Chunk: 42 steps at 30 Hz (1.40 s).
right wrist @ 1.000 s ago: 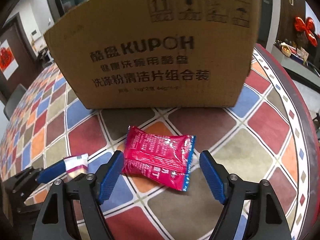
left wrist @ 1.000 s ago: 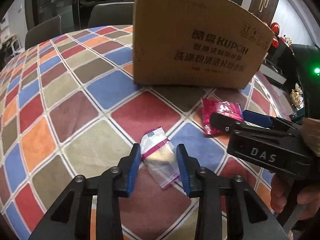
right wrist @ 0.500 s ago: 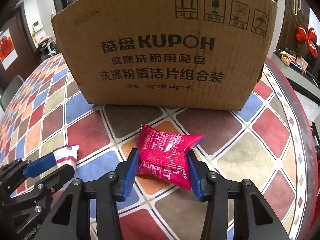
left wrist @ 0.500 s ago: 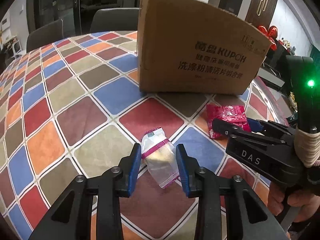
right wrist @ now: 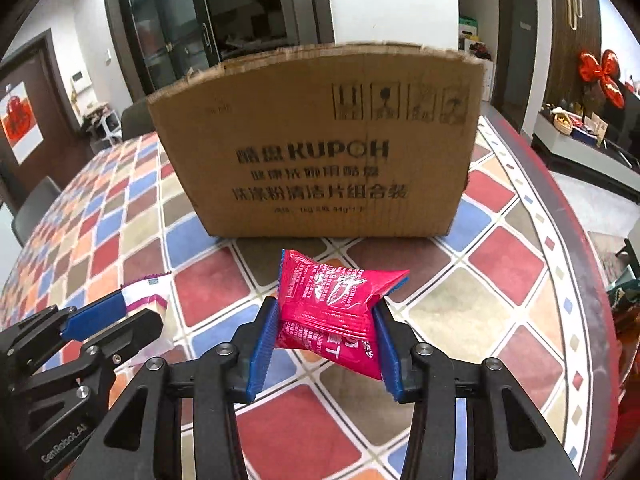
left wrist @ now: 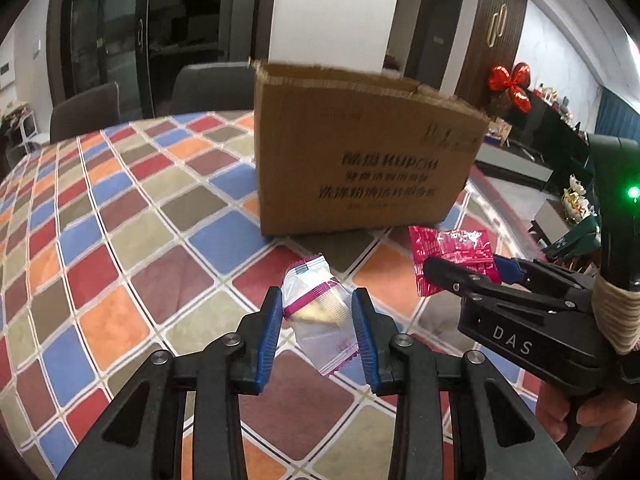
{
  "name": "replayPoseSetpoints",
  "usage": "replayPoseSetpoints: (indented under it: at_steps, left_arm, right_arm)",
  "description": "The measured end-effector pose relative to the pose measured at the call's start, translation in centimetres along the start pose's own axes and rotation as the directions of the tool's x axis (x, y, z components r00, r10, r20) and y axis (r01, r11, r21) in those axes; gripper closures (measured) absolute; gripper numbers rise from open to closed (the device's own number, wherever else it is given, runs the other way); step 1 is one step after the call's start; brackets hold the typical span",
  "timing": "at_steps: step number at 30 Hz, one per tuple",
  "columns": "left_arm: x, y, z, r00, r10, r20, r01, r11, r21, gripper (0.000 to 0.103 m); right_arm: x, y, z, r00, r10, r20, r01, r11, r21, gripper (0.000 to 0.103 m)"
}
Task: Organize snacks
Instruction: 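Carry the red packet and clear bag into the box and release both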
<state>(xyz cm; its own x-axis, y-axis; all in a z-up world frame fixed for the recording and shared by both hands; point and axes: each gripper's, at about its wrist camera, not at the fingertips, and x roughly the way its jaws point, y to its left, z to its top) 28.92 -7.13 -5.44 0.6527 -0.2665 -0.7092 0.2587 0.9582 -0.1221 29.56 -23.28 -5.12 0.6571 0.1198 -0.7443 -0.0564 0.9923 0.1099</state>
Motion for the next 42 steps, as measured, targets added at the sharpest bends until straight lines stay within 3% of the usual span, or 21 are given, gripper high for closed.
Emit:
replayPoseSetpoints:
  at_steps: [21, 27, 30, 42]
  left_arm:
    - [-8.0, -1.5, 5.4, 0.978, -0.046, 0.202, 0.033, 0.997, 0.069, 0.068]
    - [-9.0, -1.7, 7.6, 0.973, -0.065, 0.222, 0.043, 0.994, 0.099, 0.068]
    - [-9.1, -1.3, 9.0, 0.974, -0.104, 0.199, 0.087, 0.992, 0.091, 0.068]
    - [-9.9, -2.8, 14.9, 0.973, -0.107, 0.203, 0.063, 0.975, 0.211, 0.068]
  right_arm:
    - [-9.5, 0.9, 4.0, 0.978, 0.002, 0.211, 0.004, 1.0, -0.029, 0.056]
    - [-10.8, 1.2, 5.3, 0.971, 0.013, 0.237, -0.002, 0.999, -0.044, 0.056]
    - [-11.1, 1.2, 6.3, 0.972, 0.018, 0.236, -0.006, 0.999, -0.051, 0.056]
    - [-11.5, 0.8, 11.7, 0.975, 0.012, 0.22, 0.01, 0.995, -0.098, 0.056]
